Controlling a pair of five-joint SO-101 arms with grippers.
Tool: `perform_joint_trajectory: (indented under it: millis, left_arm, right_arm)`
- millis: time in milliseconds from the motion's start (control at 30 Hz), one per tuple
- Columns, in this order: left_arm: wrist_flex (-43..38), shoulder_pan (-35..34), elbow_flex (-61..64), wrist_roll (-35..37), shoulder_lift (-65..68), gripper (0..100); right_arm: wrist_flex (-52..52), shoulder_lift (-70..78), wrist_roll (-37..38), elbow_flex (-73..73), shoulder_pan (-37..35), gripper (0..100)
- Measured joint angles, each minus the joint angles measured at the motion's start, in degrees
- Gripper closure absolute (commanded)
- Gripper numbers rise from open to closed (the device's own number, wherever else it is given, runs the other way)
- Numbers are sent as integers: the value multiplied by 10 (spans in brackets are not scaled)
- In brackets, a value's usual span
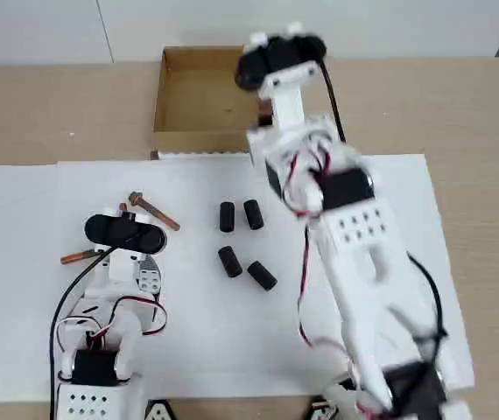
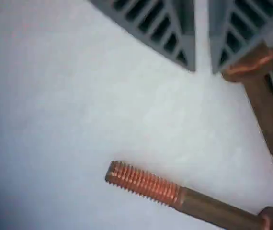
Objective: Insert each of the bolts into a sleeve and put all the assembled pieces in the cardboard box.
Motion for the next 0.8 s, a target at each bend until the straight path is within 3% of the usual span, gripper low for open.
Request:
perform_joint_trajectory:
  millis: [367,567,800]
  left_arm:
    - [0,0,0,0,0,994]
    - [0,0,0,0,0,994]
    - [0,0,0,0,0,994]
  right_arm:
    - [-76,269,181,-212,0,995]
    - [-161,377,302,-262,0,994]
    - [-259,467,377,-289,0,954]
